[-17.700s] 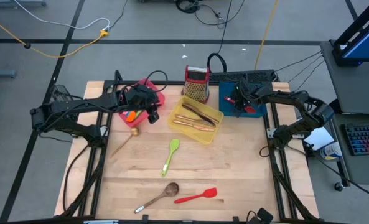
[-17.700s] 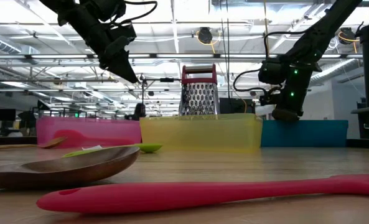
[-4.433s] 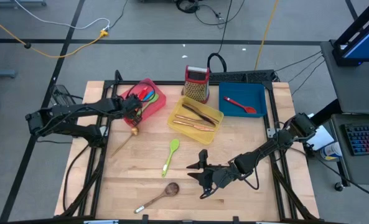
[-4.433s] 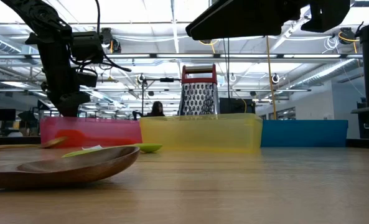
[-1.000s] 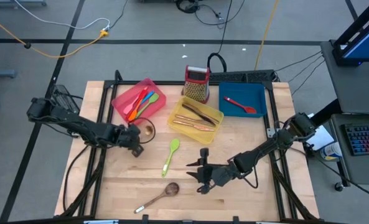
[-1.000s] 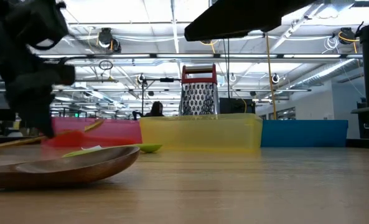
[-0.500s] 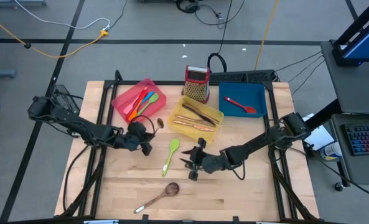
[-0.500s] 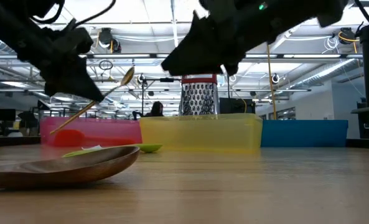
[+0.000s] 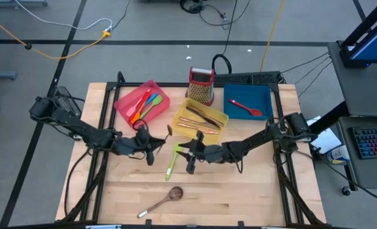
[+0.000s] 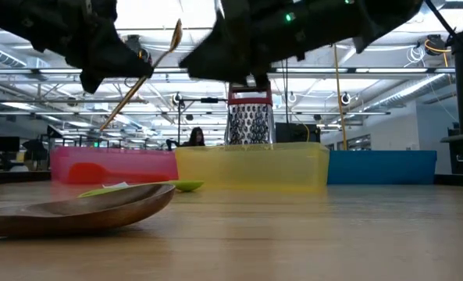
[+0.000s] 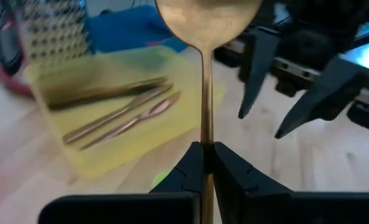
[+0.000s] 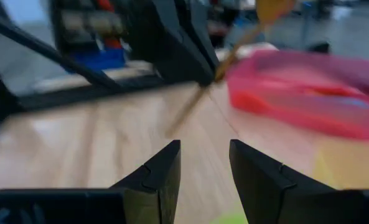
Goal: Pick & Place Kitchen Items
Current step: Put the gold serving spoon into the blue bin
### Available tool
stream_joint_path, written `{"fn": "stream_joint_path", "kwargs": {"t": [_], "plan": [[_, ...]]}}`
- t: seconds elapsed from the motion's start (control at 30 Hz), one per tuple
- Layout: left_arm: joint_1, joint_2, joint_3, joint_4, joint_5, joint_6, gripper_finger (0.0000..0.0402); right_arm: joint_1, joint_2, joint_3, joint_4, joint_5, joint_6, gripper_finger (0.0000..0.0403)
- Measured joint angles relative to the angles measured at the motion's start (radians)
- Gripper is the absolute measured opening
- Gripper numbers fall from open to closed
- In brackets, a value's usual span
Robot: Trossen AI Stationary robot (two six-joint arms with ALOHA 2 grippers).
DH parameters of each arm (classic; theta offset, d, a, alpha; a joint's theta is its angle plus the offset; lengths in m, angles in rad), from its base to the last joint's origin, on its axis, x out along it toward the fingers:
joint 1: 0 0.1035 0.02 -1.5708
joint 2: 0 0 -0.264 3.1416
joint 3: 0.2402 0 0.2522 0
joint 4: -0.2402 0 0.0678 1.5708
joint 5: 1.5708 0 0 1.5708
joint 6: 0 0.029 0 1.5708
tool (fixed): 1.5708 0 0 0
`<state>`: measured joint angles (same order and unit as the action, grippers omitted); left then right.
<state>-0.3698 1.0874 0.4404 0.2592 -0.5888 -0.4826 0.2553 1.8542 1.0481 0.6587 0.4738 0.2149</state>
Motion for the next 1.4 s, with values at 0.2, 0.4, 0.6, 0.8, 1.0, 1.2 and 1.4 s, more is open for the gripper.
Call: {"fn": "stream_joint_path", "kwargs": {"t": [0.2, 0.4, 0.6, 0.8, 1.0, 1.2, 1.4], "plan": [[-0.031, 0.000, 0.000, 0.085, 0.001, 0.060, 0.0010, -0.052, -0.002, 0.001, 0.114, -0.191, -0.018, 0.0130], [-0.044, 0.069, 0.002, 0.221, 0.002, 0.109, 0.0013, -0.087, -0.002, 0.001, 0.138, -0.216, -0.018, 0.0130], [-0.045, 0.194, 0.002, 0.368, -0.028, 0.148, 0.0010, -0.104, -0.002, 0.001, 0.138, -0.297, -0.018, 0.0130], [-0.045, 0.254, 0.003, 0.483, -0.040, 0.193, 0.0013, -0.105, -0.002, 0.001, 0.137, -0.296, -0.026, 0.0130], [-0.043, 0.294, 0.025, 0.491, -0.046, 0.193, 0.0011, -0.110, -0.002, 0.000, 0.151, -0.297, -0.026, 0.0130], [-0.044, 0.323, 0.048, 0.494, -0.048, 0.228, 0.0014, -0.109, -0.002, 0.000, 0.161, -0.301, -0.047, 0.0119], [-0.045, 0.322, 0.048, 0.491, -0.040, 0.227, 0.0010, -0.109, -0.002, 0.000, 0.162, -0.305, -0.046, 0.0070]]}}
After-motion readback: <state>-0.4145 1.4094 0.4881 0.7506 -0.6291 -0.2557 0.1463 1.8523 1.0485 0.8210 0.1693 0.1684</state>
